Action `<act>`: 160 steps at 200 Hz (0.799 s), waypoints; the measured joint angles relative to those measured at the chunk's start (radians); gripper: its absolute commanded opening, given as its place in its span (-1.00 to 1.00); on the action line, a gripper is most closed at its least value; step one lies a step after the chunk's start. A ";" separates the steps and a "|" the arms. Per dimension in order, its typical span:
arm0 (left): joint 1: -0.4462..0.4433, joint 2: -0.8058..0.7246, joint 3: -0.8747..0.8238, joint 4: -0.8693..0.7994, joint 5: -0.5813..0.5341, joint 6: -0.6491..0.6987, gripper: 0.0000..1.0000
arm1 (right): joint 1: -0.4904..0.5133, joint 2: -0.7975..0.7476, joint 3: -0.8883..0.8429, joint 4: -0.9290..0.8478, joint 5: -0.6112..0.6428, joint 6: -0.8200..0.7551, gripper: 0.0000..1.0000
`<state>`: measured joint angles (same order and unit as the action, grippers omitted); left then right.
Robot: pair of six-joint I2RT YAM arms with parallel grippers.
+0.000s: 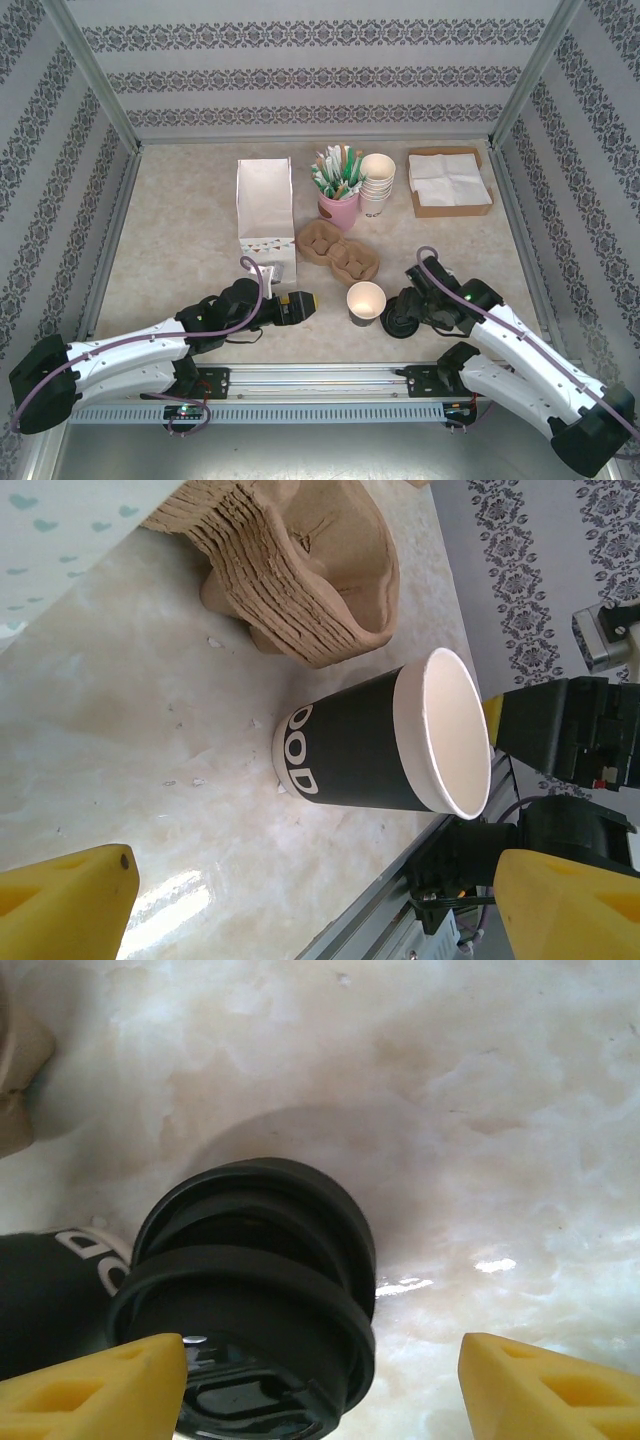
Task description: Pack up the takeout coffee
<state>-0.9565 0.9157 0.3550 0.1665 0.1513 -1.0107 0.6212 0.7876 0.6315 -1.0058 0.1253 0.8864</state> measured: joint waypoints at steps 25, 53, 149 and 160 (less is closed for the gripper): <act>0.000 0.000 0.000 0.000 -0.007 -0.001 0.85 | 0.109 -0.007 0.031 0.001 0.036 0.008 0.44; 0.000 -0.003 0.000 0.000 -0.019 -0.001 0.86 | 0.164 -0.007 0.033 0.000 0.046 0.030 0.44; 0.000 -0.031 0.000 -0.003 -0.051 0.000 0.87 | 0.258 -0.021 -0.026 0.014 0.036 0.062 0.54; 0.000 -0.031 0.000 -0.004 -0.052 -0.001 0.87 | 0.275 -0.008 -0.026 0.017 0.040 0.066 0.54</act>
<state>-0.9565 0.8852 0.3550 0.1627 0.0994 -1.0115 0.8959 0.7792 0.6056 -0.9886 0.1658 0.9527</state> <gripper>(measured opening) 0.934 0.769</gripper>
